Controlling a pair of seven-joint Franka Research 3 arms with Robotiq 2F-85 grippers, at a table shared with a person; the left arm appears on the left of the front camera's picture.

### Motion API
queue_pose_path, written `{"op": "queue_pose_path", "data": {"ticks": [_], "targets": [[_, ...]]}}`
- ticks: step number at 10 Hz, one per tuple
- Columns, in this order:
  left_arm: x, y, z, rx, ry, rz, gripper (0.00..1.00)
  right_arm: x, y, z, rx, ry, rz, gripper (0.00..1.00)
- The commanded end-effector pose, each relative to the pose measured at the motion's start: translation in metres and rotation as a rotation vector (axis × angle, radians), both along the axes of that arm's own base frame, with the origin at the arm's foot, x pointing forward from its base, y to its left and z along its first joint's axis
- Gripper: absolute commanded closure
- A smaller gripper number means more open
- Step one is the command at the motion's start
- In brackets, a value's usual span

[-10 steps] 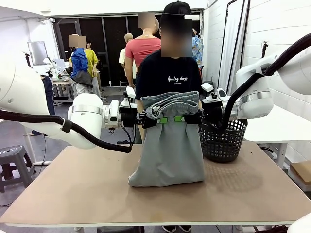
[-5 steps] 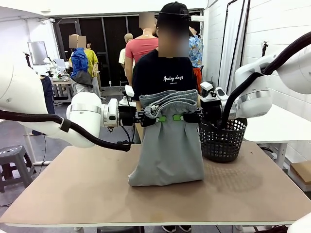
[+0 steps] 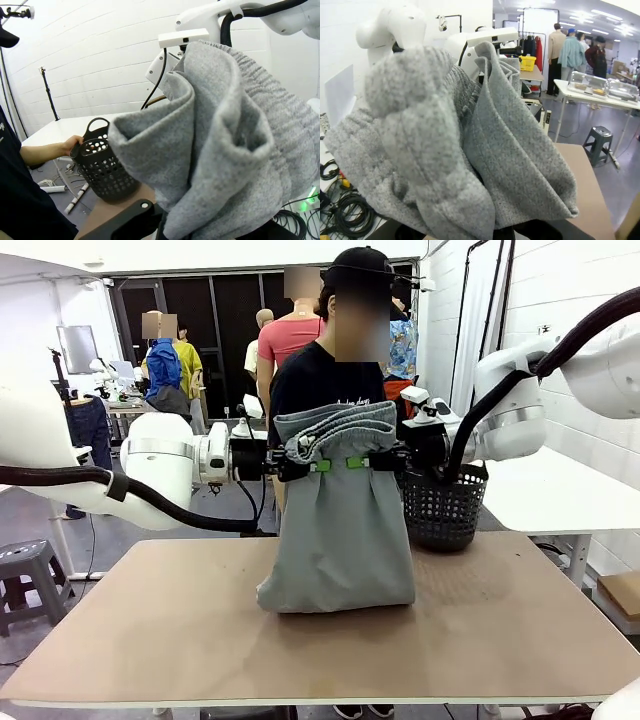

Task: Fold the training pants.
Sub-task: Fold the Training pants in half.

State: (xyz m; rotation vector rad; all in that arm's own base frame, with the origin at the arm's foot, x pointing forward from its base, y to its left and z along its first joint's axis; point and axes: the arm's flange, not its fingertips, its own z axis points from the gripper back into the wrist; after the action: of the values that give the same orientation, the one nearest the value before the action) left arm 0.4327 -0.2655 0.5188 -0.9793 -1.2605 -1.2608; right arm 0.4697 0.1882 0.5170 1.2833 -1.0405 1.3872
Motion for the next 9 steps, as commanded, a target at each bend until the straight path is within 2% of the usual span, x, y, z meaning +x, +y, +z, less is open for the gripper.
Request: {"op": "queue_pose_path", "data": {"ticks": [1, 2, 3, 4, 7, 9], "targets": [[0.002, 0.007, 0.012, 0.013, 0.015, -0.002, 1.00, 0.011, 0.003, 0.010, -0.017, 0.022, 0.037, 1.00], [-0.001, 0.012, 0.016, -0.005, 0.027, -0.005, 1.00, 0.006, 0.005, 0.010, -0.034, 0.037, 0.034, 1.00], [-0.008, 0.013, 0.018, -0.004, 0.042, -0.025, 1.00, 0.004, 0.002, 0.005, -0.002, -0.001, 0.004, 1.00], [0.001, 0.006, 0.006, 0.001, 0.000, 0.010, 1.00, 0.004, 0.002, 0.005, -0.002, -0.001, 0.004, 1.00], [-0.001, 0.006, 0.005, 0.002, 0.014, 0.001, 1.00, 0.006, 0.003, 0.004, -0.007, 0.006, 0.005, 1.00], [0.024, 0.002, 0.004, 0.060, 0.005, 0.044, 1.00, 0.027, 0.014, 0.011, -0.025, -0.020, 0.010, 1.00]]}}
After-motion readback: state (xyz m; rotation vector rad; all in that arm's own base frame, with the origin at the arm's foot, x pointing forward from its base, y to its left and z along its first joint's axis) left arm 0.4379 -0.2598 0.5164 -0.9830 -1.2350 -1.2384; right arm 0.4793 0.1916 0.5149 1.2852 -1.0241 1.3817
